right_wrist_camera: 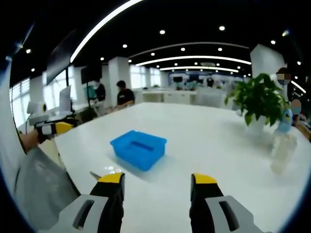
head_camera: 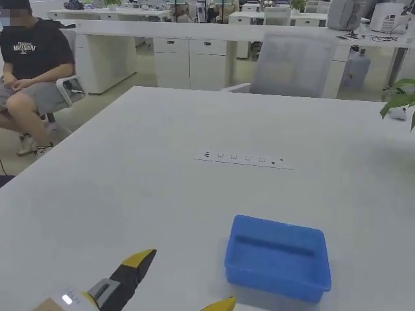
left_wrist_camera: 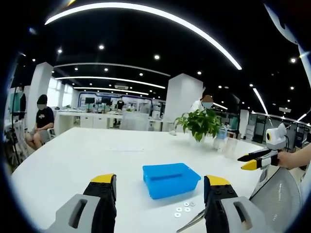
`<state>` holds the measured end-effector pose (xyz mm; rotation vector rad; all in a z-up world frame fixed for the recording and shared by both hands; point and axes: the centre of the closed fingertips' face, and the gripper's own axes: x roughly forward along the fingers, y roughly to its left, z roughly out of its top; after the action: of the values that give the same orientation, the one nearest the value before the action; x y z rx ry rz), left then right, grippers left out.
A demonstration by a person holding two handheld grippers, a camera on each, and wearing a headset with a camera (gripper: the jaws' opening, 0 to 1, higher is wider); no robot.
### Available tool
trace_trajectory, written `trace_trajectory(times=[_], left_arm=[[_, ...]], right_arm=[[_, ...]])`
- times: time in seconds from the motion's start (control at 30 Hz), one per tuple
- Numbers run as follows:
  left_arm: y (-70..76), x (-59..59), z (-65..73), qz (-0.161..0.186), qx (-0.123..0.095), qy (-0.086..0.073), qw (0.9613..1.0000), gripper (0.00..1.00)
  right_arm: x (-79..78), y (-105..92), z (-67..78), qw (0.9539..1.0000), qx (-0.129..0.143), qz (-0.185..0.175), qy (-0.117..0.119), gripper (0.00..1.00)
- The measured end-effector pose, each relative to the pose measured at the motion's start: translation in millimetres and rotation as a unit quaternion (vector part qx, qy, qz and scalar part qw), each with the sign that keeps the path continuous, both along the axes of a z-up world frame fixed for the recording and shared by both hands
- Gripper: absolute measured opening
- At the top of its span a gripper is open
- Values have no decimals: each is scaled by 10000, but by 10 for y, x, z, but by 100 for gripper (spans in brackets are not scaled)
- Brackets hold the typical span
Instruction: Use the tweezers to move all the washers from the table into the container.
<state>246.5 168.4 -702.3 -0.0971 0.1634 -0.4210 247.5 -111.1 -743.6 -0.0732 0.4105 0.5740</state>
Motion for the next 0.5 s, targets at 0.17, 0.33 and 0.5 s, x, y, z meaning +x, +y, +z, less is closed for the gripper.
trace_trajectory(times=[0.17, 0.33, 0.5], left_arm=[[-15, 2, -8, -28, -3, 31, 10000, 74], [-8, 5, -20, -17, -3, 50, 10000, 74], [-13, 7, -34, -40, -12, 82, 10000, 74]], right_arm=[[15, -27, -5, 10000, 11, -35, 9, 52], [13, -22, -17, 10000, -19, -14, 30, 52], [13, -20, -16, 10000, -15, -28, 40, 52]])
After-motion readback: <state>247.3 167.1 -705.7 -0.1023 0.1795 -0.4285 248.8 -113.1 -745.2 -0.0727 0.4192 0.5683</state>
